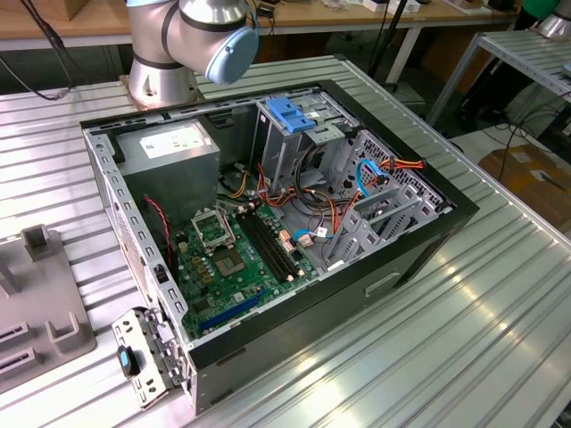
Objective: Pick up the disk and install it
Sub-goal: 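Pick up the disk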
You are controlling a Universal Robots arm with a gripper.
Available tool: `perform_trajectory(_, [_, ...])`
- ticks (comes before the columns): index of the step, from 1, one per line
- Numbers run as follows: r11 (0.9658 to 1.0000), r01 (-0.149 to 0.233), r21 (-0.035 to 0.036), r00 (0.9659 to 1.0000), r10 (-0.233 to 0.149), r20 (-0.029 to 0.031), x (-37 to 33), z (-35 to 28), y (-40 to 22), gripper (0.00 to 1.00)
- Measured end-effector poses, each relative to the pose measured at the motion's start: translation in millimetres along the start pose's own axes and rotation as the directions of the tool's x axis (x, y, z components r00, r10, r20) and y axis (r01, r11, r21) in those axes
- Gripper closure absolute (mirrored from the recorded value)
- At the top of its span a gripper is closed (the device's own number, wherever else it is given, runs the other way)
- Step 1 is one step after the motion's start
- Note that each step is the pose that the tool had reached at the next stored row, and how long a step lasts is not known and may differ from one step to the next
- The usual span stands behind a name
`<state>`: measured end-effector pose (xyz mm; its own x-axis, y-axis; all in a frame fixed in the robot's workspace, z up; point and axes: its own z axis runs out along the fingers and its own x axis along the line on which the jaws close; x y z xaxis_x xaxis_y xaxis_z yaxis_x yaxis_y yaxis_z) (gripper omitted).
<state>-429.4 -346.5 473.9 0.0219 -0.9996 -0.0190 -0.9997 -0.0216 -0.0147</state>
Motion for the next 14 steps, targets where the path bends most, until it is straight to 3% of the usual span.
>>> perform_trajectory(6, [1.0000, 0.000, -0.0002, 1.0000, 0.000, -0.0001, -0.2, -9.8, -0.2, 0.65])
perform_trajectory(14, [1.0000, 0.000, -0.0001, 1.0000, 0.000, 0.0000, -0.2, -10.5, -0.2, 0.65])
